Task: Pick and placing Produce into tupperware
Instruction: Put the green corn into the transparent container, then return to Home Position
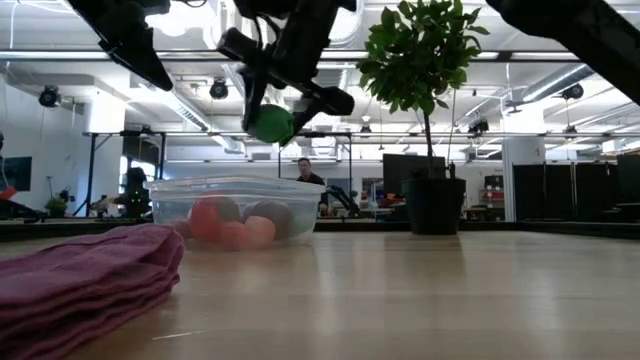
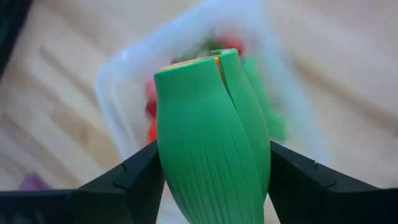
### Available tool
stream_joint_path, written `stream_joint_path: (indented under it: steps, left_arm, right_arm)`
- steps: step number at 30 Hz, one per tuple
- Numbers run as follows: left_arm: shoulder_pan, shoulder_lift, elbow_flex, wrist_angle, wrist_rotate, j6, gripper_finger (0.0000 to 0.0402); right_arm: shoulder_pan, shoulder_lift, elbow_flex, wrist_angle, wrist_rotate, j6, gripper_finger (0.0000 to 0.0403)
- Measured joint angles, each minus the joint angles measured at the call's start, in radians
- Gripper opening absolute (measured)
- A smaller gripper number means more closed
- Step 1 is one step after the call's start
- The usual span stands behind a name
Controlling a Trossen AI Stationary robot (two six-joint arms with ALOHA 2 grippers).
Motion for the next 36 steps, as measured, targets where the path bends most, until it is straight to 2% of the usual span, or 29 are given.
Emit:
stream_joint_path:
  steps: [8,18,23,29,32,35,36]
  left_arm:
    - [-0.001,-0.057,0.0,0.001,0.001,0.001,0.0201]
    - [-0.001,-0.117,-0.002,0.013,0.01,-0.027,0.0201]
    - [-0.001,-0.121,-0.003,0.0,0.01,-0.026,0.0201]
    - [-0.001,-0.115,-0.004,-0.009,0.011,-0.009,0.0201]
    - [-0.001,-0.115,-0.001,-0.01,0.01,0.013,0.0201]
    - [-0.001,-0.116,0.011,-0.009,0.01,0.026,0.0201]
    - [-0.001,-0.115,0.018,-0.009,0.01,0.004,0.0201]
  right_arm:
    - [0.068,0.086,-0.006,0.06,-0.003,0.051,0.0239]
    - [0.064,0.123,0.003,0.054,0.018,0.041,0.0333]
    - [0.063,0.053,0.002,0.057,0.083,0.01,0.035]
    - [0.061,-0.116,0.003,0.093,0.08,-0.103,0.0345]
    - [0.054,-0.205,0.003,0.081,0.1,-0.093,0.0342]
    - [0.047,-0.283,0.002,0.115,0.152,-0.019,0.0342]
    - [0.053,-0.305,0.002,0.15,0.166,-0.078,0.0343]
